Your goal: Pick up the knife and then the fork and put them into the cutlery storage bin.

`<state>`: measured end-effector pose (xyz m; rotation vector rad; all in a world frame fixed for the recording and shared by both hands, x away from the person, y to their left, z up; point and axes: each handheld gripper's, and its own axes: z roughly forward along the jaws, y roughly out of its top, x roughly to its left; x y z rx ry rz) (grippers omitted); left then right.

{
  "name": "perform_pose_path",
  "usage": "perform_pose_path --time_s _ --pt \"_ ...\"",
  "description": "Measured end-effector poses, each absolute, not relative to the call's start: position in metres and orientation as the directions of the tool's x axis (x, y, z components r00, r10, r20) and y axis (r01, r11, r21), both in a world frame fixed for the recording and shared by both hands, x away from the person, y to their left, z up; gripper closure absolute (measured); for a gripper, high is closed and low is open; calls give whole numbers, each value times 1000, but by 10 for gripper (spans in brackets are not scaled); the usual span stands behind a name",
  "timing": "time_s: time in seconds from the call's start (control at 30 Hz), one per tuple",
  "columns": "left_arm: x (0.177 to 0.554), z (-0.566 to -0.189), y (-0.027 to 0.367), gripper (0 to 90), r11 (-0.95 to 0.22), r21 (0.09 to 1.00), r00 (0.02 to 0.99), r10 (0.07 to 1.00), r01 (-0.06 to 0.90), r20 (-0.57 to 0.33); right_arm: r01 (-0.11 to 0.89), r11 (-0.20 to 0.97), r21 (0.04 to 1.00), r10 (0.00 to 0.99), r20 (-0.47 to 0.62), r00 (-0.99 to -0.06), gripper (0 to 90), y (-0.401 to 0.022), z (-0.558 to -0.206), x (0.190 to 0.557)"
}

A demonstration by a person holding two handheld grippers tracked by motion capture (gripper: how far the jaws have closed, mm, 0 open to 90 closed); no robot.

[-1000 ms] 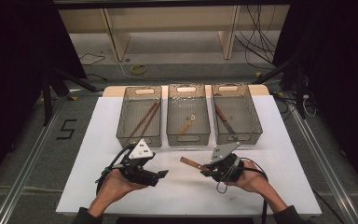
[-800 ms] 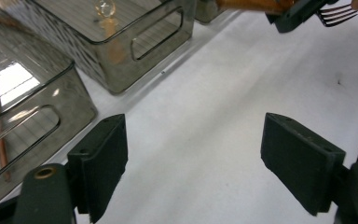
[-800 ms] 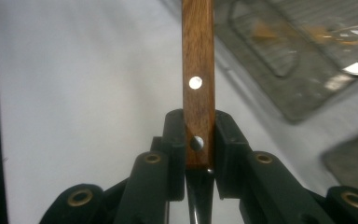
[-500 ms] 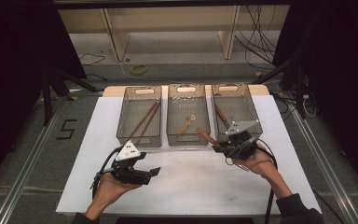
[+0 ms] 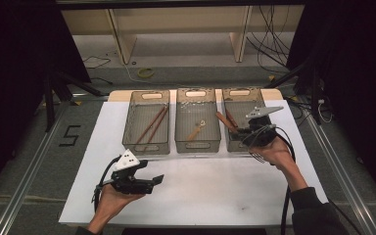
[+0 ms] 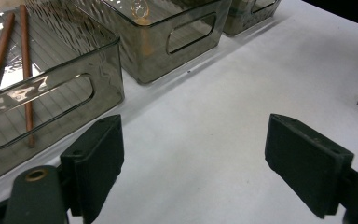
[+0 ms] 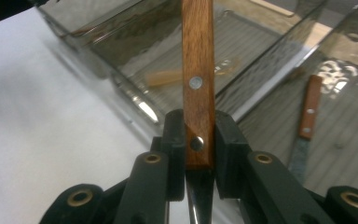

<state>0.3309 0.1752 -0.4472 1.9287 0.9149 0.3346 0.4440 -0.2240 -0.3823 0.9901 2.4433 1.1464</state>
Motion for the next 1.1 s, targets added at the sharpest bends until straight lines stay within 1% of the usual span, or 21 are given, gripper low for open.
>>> perform_pose_path --time_s 0.27,0.6,1.1 --pt "329 -452 181 187 -254 851 667 732 459 -141 516 416 748 738 54 -673 776 -233 -376 468" --pt "326 -454 185 186 -243 864 666 734 441 -134 561 380 735 784 65 -617 776 -237 -371 496" --pt "324 -457 187 185 -233 874 662 738 427 -127 637 329 697 846 82 -526 776 -242 -377 535"
